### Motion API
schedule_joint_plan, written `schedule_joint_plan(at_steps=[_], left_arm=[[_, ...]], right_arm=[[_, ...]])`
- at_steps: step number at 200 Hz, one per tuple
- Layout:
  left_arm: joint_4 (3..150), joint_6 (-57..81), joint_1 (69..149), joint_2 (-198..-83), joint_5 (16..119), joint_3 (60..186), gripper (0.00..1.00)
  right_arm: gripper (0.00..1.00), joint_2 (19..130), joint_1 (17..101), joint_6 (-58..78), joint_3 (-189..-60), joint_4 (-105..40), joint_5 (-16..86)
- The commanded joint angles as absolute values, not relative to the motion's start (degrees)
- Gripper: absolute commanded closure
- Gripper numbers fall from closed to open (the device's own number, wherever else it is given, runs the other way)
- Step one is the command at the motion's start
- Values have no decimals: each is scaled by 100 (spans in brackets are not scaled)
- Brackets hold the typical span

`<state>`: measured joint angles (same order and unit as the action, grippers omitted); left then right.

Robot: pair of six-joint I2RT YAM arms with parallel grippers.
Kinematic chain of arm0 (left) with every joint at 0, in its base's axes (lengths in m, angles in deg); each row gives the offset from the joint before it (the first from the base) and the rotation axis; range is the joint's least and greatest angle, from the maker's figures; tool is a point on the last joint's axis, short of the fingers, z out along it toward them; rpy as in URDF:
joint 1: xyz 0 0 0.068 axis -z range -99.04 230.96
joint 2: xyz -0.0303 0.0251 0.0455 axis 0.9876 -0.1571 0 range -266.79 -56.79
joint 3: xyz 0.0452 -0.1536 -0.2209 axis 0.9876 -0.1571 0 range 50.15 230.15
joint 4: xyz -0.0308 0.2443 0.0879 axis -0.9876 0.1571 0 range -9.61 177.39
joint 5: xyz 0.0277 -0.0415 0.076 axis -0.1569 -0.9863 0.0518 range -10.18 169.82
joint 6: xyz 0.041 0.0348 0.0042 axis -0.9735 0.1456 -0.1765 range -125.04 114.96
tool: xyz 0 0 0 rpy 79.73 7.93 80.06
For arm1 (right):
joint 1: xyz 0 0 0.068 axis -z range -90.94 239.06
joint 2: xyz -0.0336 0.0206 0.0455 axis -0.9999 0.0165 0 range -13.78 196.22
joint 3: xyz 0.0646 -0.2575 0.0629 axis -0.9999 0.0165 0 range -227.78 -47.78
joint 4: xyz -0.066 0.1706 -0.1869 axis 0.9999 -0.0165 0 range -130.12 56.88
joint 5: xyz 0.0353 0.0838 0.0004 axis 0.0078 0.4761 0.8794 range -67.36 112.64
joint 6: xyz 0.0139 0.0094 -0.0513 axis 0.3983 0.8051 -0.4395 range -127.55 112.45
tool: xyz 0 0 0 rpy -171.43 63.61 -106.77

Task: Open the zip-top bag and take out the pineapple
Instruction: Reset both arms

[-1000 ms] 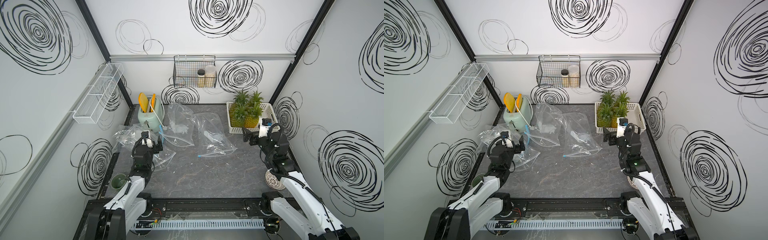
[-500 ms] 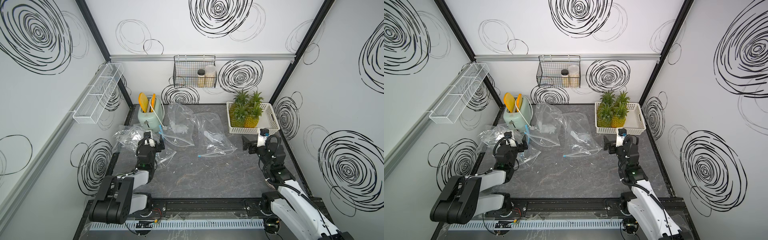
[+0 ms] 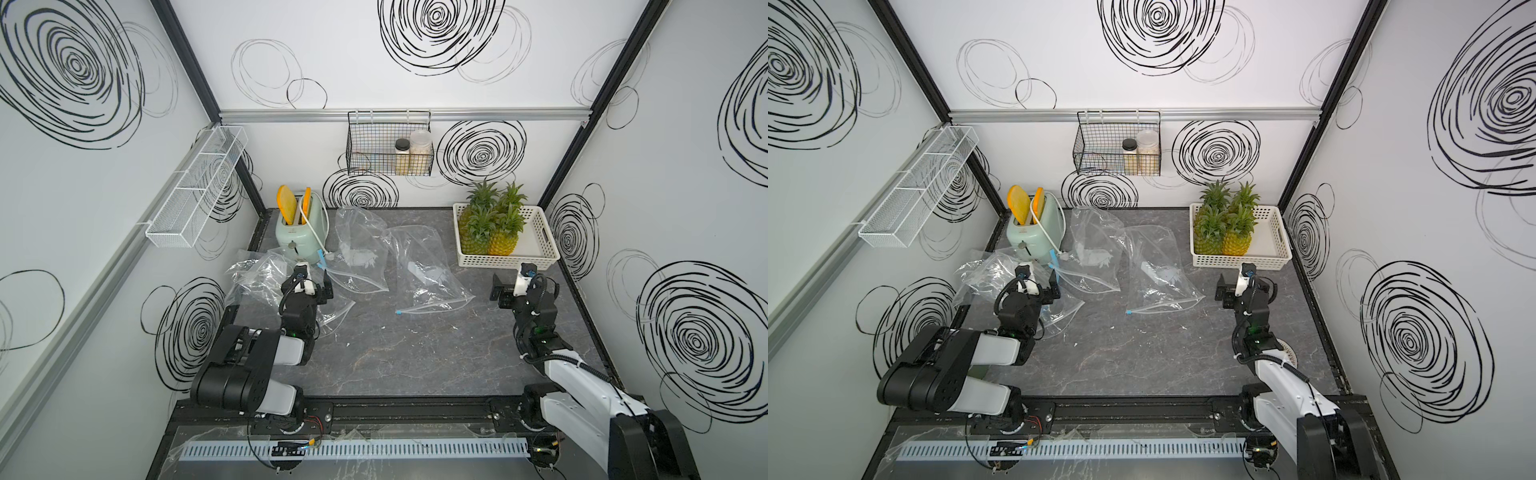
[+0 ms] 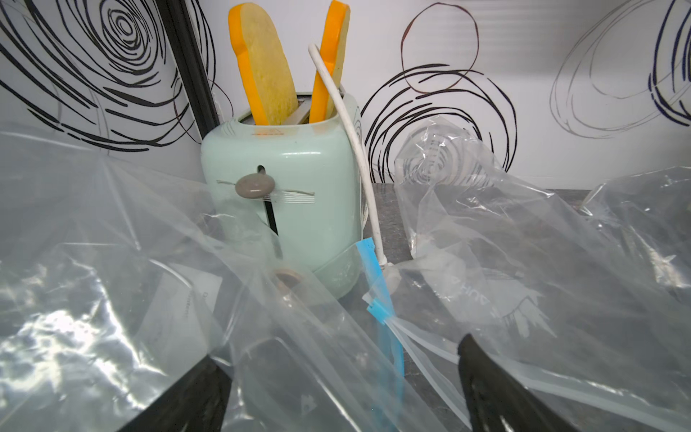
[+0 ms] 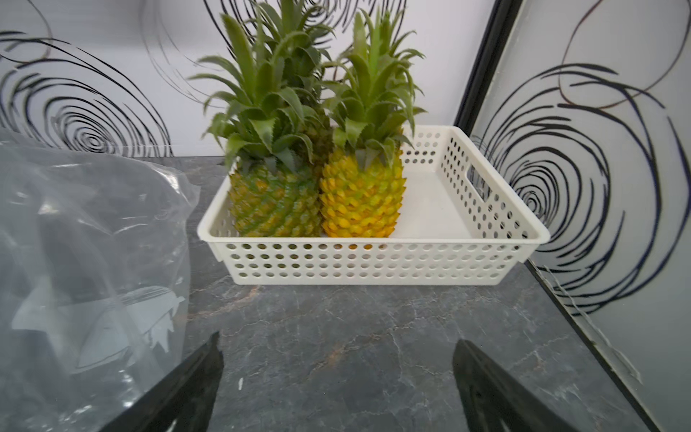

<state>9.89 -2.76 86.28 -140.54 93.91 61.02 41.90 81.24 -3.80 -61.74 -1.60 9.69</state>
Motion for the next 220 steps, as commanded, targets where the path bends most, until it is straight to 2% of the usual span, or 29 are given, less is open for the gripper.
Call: schedule_joint_plan(at_steps=[1,73,104,142,192,220], left_arm=[[480,-346,8650,-14081,9544,6096,4],[493,-346,8641,-14081,9529,6098,4],[496,-346,8641,-14081,9529,6103,4],[495,-338,8633,-14082,9520,6098,4],[505,-336,8632,-14077,9515,6105,4],[507,-337,8632,-14083,9512,6105,4]], right_arm=[[2,4453,8403,-155,-6078,727,855],[2,6023,8786,-384,-6072,2276,716],[2,6220,8813,-309,-6329,2006,976],[2,6381,8835,-218,-5853,3169,1231],[2,7122,8822,-371,-5881,3807,1454],[2,7163,8818,-376,-6176,3249,1542]])
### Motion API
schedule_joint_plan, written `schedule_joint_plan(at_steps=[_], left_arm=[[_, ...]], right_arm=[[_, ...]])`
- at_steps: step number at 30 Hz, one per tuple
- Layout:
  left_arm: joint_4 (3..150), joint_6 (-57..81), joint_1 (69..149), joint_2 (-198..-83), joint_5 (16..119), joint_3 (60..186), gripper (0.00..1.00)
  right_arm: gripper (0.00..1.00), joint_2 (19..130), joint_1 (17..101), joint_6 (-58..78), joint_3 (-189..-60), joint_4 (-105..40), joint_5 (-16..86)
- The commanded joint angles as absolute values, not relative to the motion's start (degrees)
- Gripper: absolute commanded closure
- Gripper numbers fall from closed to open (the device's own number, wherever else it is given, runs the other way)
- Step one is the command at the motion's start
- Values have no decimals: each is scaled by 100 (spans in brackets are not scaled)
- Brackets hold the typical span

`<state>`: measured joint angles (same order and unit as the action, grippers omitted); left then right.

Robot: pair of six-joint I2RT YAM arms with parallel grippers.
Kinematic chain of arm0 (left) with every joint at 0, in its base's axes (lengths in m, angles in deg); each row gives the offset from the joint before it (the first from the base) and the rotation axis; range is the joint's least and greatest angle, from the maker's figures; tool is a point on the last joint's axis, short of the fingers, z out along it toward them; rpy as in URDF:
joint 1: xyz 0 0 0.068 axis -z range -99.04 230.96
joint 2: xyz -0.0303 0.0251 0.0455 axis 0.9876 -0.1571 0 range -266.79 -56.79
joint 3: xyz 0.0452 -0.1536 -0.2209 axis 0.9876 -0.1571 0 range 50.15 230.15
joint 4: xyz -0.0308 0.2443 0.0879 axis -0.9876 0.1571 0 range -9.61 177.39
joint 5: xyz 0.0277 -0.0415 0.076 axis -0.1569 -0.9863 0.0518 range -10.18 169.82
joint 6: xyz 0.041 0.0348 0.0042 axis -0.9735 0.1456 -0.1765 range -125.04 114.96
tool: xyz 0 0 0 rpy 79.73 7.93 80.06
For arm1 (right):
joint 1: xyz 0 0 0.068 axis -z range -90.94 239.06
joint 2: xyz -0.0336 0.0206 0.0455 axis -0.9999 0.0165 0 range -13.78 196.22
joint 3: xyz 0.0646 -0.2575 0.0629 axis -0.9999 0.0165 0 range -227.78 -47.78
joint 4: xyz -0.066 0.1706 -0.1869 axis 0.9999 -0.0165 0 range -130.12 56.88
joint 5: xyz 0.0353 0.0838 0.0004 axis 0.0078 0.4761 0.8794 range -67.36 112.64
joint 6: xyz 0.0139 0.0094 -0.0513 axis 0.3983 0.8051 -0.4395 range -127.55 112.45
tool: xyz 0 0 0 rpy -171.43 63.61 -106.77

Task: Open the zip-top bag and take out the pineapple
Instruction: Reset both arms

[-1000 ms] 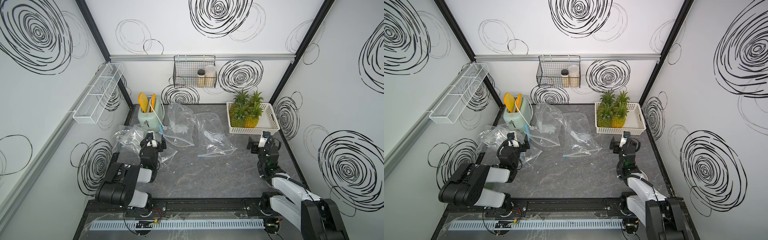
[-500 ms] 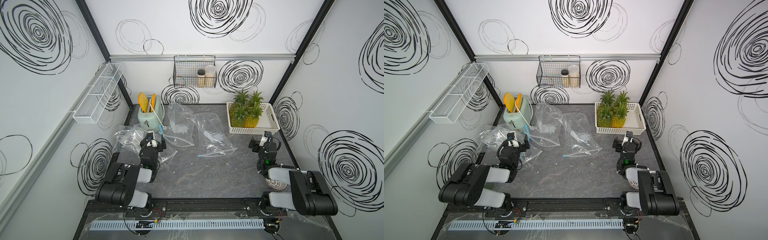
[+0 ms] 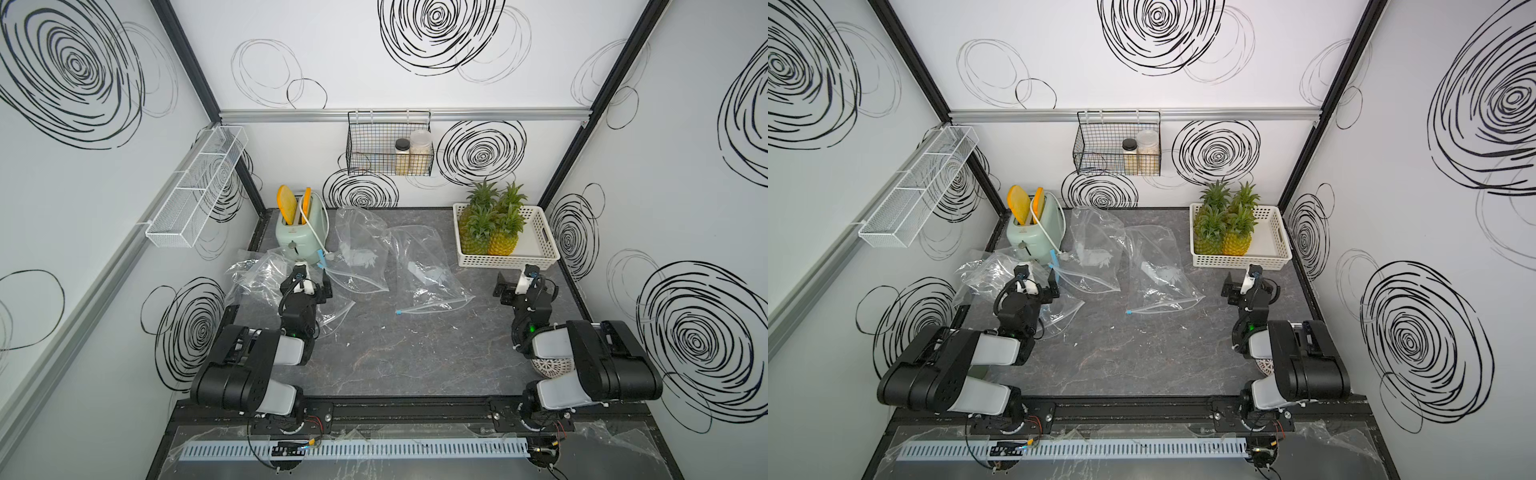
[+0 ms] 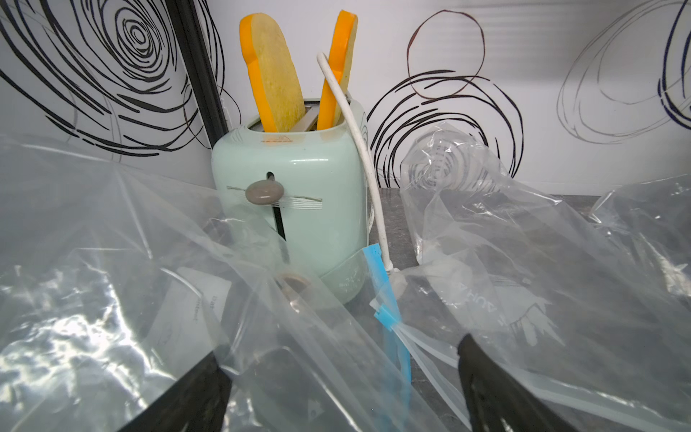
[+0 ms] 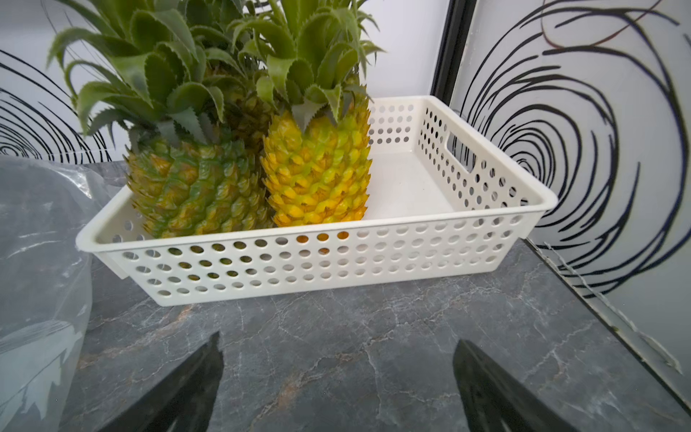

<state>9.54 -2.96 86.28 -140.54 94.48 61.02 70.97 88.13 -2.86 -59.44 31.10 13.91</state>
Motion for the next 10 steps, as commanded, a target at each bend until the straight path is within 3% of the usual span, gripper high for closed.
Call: schedule_joint_plan(at_steps=[1,10], left_arm=[[507,-337,8632,-14082,9512,6109,4],[527,-329,8615,-14084,9476,6116,4]], right_arm=[[2,7160,8818,-376,-6176,3247,1543],[2,7136,8790,-382,-6168,3222,1525]])
